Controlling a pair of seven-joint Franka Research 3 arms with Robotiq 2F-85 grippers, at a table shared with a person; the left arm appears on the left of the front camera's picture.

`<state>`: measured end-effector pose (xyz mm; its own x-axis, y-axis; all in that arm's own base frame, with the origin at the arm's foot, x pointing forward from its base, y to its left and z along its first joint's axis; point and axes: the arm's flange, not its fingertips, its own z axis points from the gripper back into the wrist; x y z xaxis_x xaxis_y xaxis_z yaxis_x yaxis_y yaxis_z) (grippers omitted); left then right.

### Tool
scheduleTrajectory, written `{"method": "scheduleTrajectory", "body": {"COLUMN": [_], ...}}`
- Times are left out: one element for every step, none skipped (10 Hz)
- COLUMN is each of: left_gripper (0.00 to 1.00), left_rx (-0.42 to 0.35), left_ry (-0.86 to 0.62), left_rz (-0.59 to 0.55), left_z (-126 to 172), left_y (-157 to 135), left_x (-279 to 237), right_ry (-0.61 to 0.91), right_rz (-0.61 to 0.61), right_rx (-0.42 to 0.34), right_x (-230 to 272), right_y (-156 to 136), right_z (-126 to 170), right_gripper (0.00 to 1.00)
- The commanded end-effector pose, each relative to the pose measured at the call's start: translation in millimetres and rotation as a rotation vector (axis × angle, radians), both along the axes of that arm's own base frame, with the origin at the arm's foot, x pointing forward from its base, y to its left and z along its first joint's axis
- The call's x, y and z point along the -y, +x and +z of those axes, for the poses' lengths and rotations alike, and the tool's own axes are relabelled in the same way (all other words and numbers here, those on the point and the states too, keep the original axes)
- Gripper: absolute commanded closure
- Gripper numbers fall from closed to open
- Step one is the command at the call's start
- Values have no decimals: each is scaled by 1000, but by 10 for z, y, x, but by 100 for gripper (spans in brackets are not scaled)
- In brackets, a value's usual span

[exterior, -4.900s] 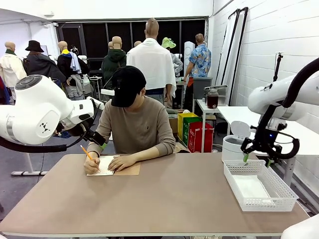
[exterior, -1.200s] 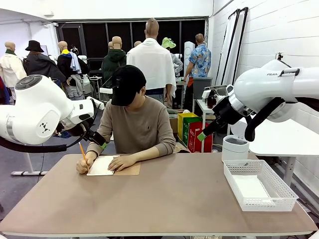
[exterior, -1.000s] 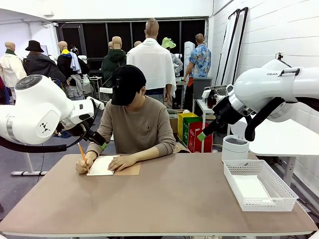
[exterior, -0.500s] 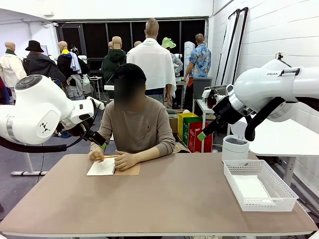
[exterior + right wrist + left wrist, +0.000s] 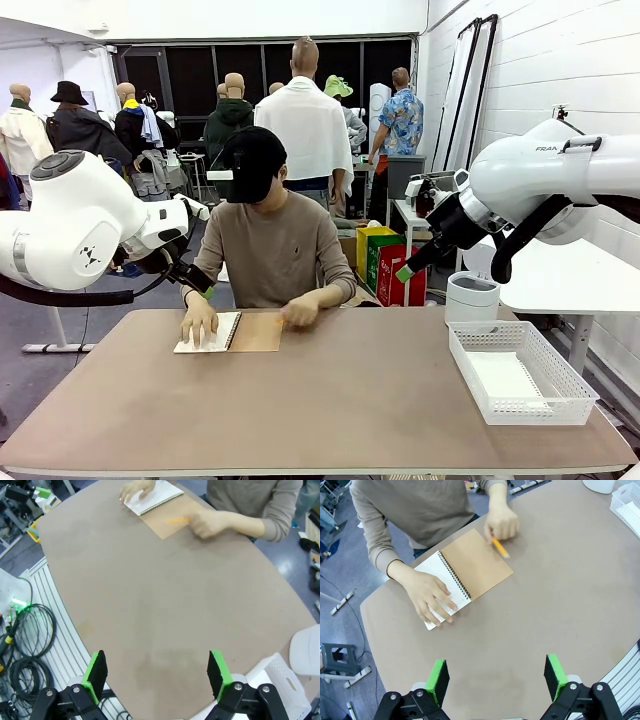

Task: Sort the paper based on its condition.
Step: If a person hands you a paper, place it in the Organizing basket , and if it's crumpled, put it in the Trash can.

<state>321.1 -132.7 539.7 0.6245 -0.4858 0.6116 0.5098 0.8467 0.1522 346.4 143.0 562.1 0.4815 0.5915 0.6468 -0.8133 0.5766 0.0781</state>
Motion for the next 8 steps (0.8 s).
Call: {"method": "scheduleTrajectory", "body": {"left_gripper": [0,0,0,0,0,0,0,0], "left_rx": [-1,-1,-1,-1,-1,-1,-1,-1], "left_ry": [-3,-3,-3,-3,-3,-3,-3,-3], "left_rz": [1,1,1,1,1,1,1,1], "left_z": [-3,-3,-3,-3,-3,-3,-3,-3], "left_y": [1,1,1,1,1,1,1,1], "left_x": [-11,-11,-11,-11,-11,-11,-11,-11], "right_ry": [2,2,2,2,2,2,2,2], "right_rz": [-1,-1,-1,-1,-1,-1,-1,-1], "right_rx": [-2,-2,-2,-2,-2,-2,-2,-2], "right_x": [4,4,4,4,4,4,4,4], "right_y": [3,3,3,3,3,3,3,3], "right_z": [4,4,4,4,4,4,4,4], "right_gripper": [0,0,0,0,0,0,0,0]}}
